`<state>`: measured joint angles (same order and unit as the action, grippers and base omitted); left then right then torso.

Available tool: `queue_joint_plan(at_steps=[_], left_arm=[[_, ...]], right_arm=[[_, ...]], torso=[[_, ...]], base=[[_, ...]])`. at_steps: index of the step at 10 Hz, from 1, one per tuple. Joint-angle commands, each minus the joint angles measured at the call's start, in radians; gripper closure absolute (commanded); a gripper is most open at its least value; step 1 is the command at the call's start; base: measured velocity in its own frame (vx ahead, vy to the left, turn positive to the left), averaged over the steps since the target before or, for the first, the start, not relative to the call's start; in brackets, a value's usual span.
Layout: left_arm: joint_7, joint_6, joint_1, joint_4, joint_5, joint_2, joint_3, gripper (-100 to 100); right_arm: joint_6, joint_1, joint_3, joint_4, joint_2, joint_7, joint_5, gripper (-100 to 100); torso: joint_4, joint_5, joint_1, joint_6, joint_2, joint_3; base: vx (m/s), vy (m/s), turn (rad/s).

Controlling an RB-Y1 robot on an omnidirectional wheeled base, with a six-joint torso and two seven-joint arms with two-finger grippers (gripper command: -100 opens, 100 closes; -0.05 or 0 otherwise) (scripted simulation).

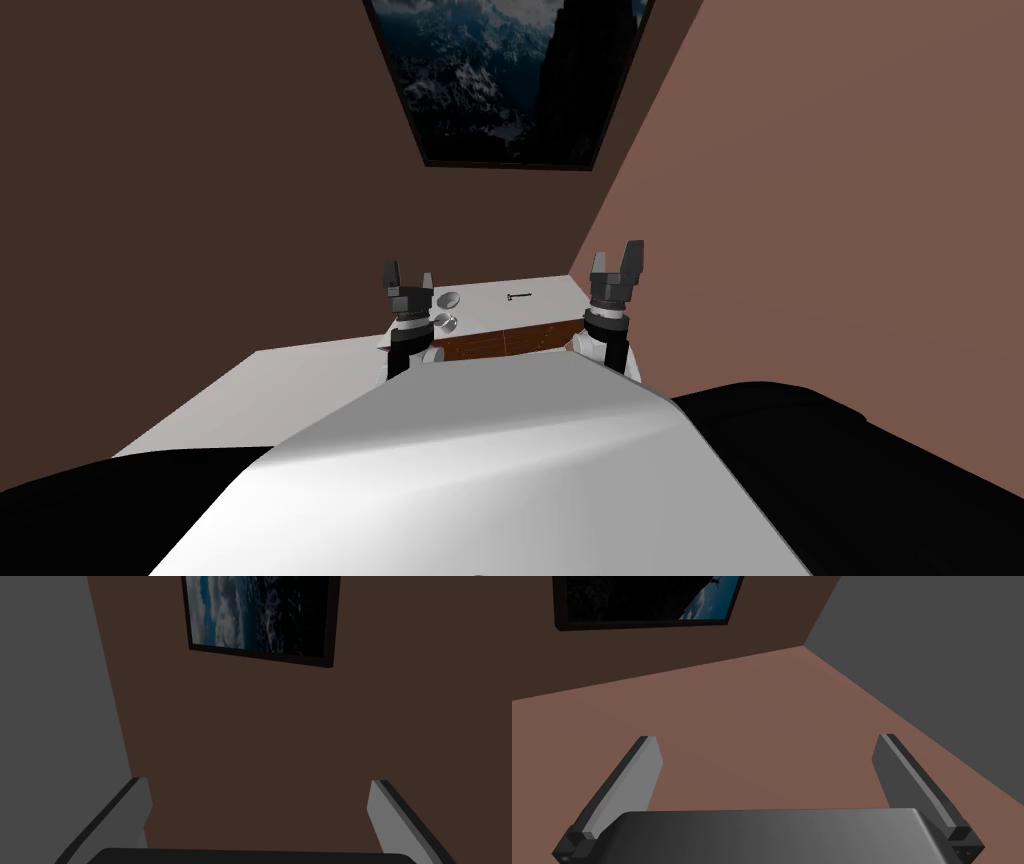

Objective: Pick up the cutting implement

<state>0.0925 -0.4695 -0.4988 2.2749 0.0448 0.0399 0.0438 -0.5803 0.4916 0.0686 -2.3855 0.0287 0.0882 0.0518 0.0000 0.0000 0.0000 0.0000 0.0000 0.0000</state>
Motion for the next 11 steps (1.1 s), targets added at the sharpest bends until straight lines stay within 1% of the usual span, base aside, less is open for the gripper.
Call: queue_joint_plan(at_steps=[1,3,5,6,8,9,10,11], left_arm=[[0.000,0.000,0.000,0.000,0.000,0.000,0.000,0],[0.000,0.000,0.000,0.000,0.000,0.000,0.000,0],[0.000,0.000,0.000,0.000,0.000,0.000,0.000,0],[0.000,0.000,0.000,0.000,0.000,0.000,0.000,0],[0.000,0.000,0.000,0.000,0.000,0.000,0.000,0],[0.000,0.000,0.000,0.000,0.000,0.000,0.000,0],[0.000,0.000,0.000,0.000,0.000,0.000,0.000,0],[0.000,0.000,0.000,0.000,0.000,0.000,0.000,0]], right_arm=[[-0.011,-0.002,0.007,0.017,0.045,-0.003,0.016,-100],[-0.028,-0.004,0.015,0.042,0.093,-0.008,0.039,-100],[-0.049,-0.006,0.026,0.077,0.149,-0.014,0.070,-100],[-0.060,-0.006,0.032,0.098,0.180,-0.017,0.087,-100],[-0.084,-0.005,0.044,0.149,0.240,-0.023,0.126,-100],[-0.084,-0.005,0.044,0.149,0.248,-0.023,0.126,-100],[-0.096,-0.003,0.050,0.179,0.284,-0.026,0.147,-100],[-0.107,-0.001,0.057,0.208,0.314,-0.029,0.169,-100]], torso=[[0.000,0.000,0.000,0.000,0.000,0.000],[0.001,-0.001,-0.005,0.000,0.003,0.002],[0.001,-0.002,-0.007,0.000,0.005,0.003],[0.001,-0.002,-0.007,0.000,0.006,0.003],[0.001,-0.002,-0.008,-0.001,0.006,0.003],[0.001,-0.002,-0.010,0.000,0.006,0.004],[0.001,-0.002,-0.008,0.000,0.004,0.002],[0.001,-0.001,-0.006,0.000,0.002,0.001]], base=[[-0.032,-0.041,0.133],[-0.058,-0.090,0.162],[-0.088,-0.089,0.248],[-0.088,-0.092,0.122],[-0.102,-0.126,0.313],[-0.055,-0.087,0.079],[-0.043,-0.056,0.203],[-0.066,-0.075,0.361]])
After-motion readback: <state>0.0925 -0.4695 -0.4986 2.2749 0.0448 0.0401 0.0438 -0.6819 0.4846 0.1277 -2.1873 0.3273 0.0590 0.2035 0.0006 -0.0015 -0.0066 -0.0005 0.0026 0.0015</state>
